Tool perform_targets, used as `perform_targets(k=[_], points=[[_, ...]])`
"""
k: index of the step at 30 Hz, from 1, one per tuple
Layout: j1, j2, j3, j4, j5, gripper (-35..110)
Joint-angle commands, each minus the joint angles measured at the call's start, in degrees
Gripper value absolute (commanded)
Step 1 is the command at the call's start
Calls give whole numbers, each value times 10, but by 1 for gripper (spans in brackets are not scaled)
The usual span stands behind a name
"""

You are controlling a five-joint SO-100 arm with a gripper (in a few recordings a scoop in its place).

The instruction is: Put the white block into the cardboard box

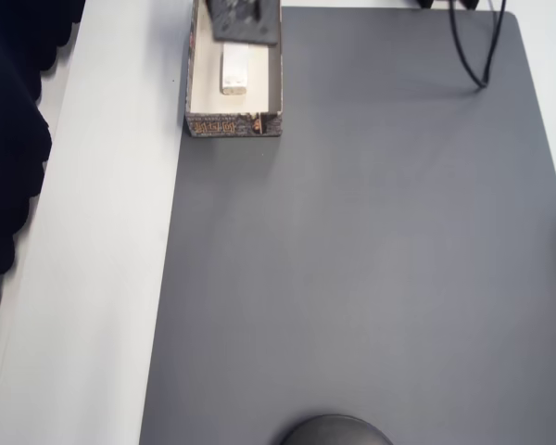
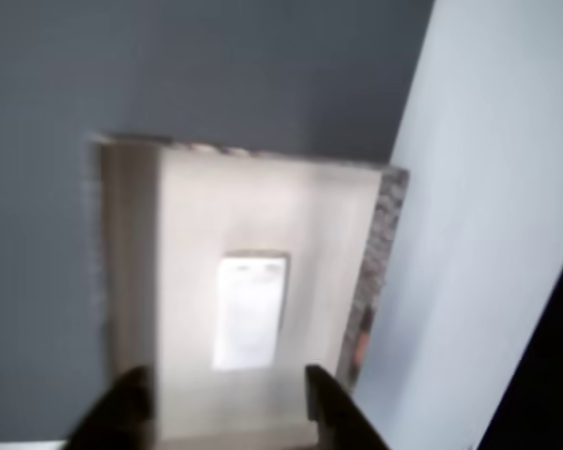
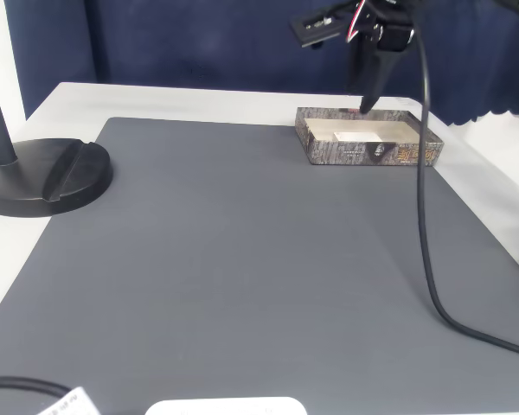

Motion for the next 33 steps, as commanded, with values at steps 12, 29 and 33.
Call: perform_targets(k=[12,29,33], points=[[-155,349,353,-8,-288,-2],[-400,648,681,-54,-504,-2],[-458,719,752,-61,-557,-2]])
